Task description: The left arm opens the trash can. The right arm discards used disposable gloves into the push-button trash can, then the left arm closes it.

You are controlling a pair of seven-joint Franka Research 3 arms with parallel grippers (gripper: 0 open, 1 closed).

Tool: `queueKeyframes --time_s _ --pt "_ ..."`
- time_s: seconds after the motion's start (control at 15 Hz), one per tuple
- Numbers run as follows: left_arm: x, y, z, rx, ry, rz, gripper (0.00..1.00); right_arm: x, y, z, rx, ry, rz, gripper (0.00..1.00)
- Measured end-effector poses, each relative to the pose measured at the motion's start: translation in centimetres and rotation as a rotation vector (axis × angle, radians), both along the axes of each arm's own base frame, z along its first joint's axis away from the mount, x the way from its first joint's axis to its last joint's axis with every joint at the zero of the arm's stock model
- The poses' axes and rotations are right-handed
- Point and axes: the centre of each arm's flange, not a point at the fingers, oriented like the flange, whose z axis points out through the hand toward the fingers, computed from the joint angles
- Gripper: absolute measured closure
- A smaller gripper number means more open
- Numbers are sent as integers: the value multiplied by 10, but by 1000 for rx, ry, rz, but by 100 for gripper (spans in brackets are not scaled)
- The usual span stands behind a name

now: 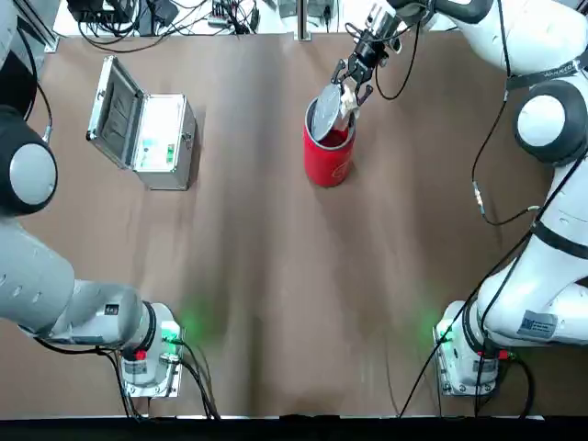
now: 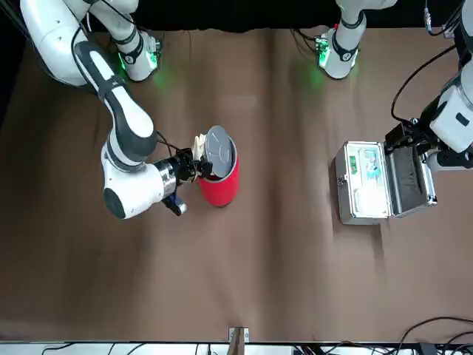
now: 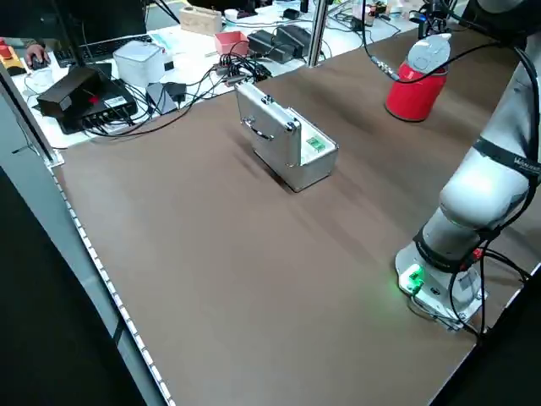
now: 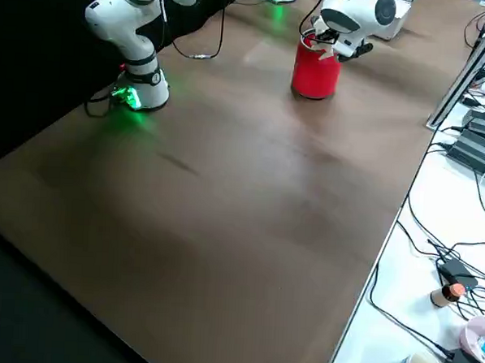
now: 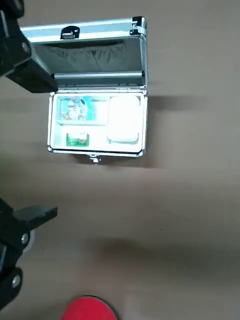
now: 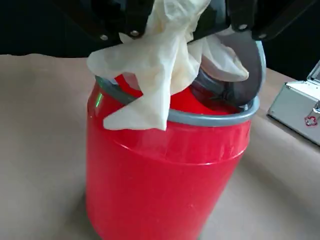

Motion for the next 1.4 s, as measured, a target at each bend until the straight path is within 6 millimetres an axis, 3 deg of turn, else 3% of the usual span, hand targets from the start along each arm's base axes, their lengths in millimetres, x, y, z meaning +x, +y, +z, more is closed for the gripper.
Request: queueKeyframes --time_s 0.93,1.4 --pt "0 4 1 0 -1 7 0 -4 8 -18 -9 116 -62 98" --pt "0 0 1 -1 -1 1 0 -1 3 -24 -55 163 -116 94"
